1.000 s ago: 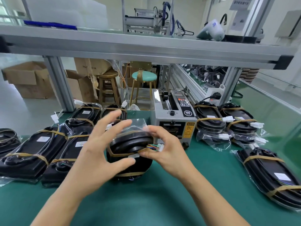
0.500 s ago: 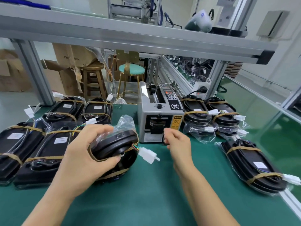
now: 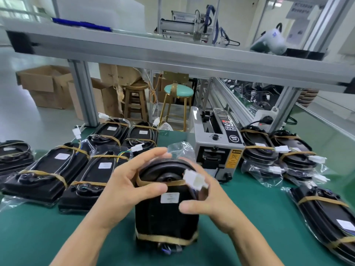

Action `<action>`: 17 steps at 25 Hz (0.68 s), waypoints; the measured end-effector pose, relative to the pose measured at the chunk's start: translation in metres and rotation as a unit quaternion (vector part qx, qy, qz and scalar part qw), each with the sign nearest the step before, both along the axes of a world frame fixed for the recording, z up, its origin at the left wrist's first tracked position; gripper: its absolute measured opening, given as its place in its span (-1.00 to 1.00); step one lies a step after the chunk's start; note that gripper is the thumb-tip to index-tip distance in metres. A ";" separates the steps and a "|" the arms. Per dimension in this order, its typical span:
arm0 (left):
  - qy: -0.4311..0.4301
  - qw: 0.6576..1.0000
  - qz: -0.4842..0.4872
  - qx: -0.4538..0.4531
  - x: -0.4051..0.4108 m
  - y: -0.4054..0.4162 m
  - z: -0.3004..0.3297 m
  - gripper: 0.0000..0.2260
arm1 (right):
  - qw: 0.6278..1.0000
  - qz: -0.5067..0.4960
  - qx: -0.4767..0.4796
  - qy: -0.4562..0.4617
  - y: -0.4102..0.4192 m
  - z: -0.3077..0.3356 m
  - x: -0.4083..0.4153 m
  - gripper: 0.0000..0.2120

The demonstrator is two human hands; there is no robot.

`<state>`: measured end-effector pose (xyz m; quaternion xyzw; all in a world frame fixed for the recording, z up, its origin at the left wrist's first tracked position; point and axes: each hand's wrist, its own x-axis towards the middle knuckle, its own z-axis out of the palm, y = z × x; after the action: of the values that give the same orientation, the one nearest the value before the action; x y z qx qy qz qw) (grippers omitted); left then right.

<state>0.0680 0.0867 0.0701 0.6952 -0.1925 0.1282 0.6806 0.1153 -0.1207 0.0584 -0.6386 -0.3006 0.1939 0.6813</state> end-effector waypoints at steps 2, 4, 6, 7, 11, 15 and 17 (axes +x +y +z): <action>0.003 1.000 -0.011 0.005 -0.001 -0.004 0.005 -0.45 | 0.997 -0.059 0.044 -0.027 0.009 0.006 -0.004 -0.35; -0.005 1.000 0.021 0.014 -0.002 -0.006 0.006 -0.42 | 0.991 -0.109 0.070 -0.045 0.022 0.009 -0.006 -0.48; 0.023 0.998 0.060 0.013 -0.005 0.003 0.004 -0.32 | 0.983 -0.149 0.108 -0.013 0.035 0.016 -0.001 -0.50; 0.066 0.995 0.074 0.012 -0.008 0.012 0.001 -0.24 | 0.975 -0.173 0.137 0.022 0.041 0.020 0.005 -0.50; 0.212 0.975 0.054 -0.022 -0.027 0.040 0.001 -0.22 | 0.951 -0.203 0.210 0.104 0.080 0.042 0.036 -0.61; 0.164 0.964 0.155 -0.140 0.001 0.070 0.027 -0.61 | 0.964 -0.180 0.135 0.140 0.136 0.056 0.072 -0.55; 0.191 0.940 0.212 -0.189 0.029 0.093 0.034 -0.84 | 0.976 -0.127 0.068 0.162 0.155 0.056 0.082 -0.48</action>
<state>0.0966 0.1796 0.1045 0.5897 0.1208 0.1687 0.7805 0.1976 0.0347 0.1146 -0.5837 -0.1153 0.1851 0.7821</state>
